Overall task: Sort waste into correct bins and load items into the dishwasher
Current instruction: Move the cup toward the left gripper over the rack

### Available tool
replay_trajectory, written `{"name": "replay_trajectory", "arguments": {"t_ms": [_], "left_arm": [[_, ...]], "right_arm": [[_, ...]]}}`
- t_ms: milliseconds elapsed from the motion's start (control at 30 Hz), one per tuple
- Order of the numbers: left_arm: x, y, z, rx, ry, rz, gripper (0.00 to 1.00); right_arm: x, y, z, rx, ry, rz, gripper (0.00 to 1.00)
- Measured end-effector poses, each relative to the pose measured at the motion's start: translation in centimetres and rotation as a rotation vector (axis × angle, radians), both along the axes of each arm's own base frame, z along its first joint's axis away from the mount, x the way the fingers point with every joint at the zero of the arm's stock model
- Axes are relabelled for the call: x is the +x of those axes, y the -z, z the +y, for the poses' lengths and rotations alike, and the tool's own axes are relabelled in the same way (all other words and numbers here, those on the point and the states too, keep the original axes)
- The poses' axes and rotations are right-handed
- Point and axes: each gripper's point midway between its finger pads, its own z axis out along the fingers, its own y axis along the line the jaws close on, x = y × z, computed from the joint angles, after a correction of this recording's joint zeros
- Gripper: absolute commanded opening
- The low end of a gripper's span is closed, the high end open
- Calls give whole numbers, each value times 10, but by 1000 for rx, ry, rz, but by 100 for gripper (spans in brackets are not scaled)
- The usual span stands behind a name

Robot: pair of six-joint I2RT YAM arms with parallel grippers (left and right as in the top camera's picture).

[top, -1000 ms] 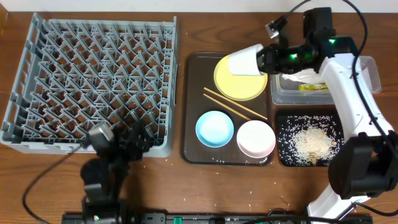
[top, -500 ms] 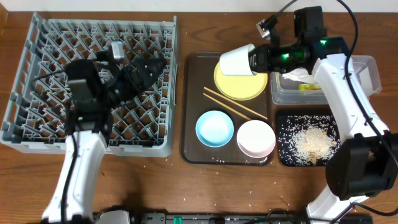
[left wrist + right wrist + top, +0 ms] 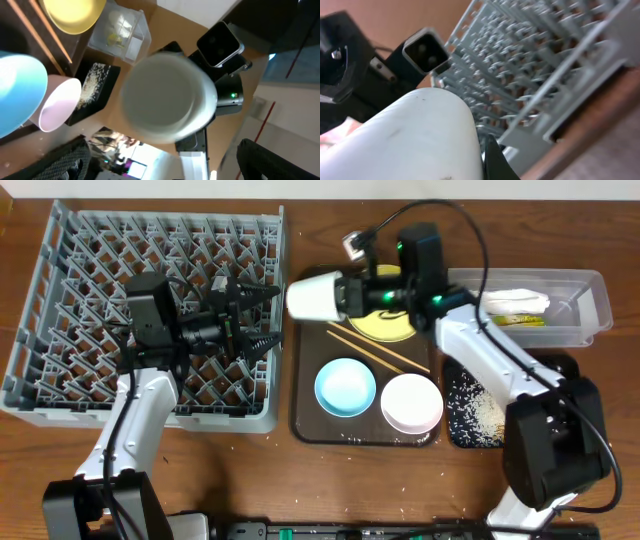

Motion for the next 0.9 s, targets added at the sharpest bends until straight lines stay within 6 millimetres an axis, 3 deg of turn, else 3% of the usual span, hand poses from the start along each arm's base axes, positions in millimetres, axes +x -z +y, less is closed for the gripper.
{"name": "replay_trajectory", "arguments": {"t_ms": [233,567,900], "left_arm": [[-4,-3,-2,20,42,-119,93],[-18,-11,-6,-4,131,-234,92],[-23,-14,-7,-5,165,-315,89]], "right_arm": [[-11,-8,21,68,-82,-30,1],[-14,8,35,156,-189,-6,1],[-31,-19,45,244,-296,-61,1]]}}
